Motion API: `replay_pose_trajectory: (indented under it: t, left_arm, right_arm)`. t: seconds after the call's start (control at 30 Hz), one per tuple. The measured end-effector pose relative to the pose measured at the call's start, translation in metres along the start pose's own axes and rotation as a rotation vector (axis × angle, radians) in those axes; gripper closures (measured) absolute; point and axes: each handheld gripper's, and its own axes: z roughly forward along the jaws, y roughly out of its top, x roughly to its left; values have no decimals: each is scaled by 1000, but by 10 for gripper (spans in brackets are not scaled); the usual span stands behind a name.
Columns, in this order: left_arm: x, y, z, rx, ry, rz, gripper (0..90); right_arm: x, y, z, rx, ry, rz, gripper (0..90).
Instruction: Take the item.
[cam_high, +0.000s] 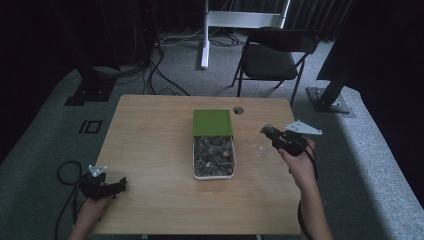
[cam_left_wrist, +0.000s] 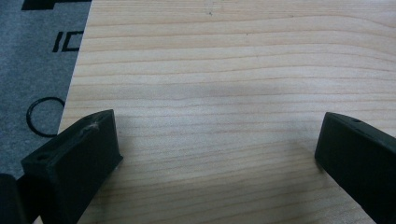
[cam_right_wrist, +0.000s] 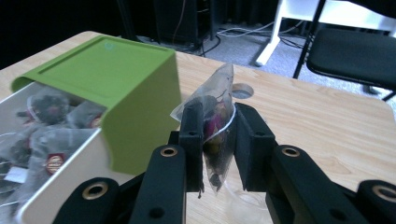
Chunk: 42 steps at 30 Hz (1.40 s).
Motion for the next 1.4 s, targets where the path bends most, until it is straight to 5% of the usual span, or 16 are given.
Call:
replay_pose_trajectory:
  t: [0.43, 1.07, 1.4]
  left_arm:
    - [0, 0, 0, 0, 0, 0, 3]
    - [0, 0, 0, 0, 0, 0, 3]
    - [0, 0, 0, 0, 0, 0, 3]
  right_arm:
    - [-20, -10, 14, 38, -47, 38, 750]
    - [-31, -28, 35, 95, -70, 80, 740]
    - [-32, -27, 36, 80, -75, 89, 637]
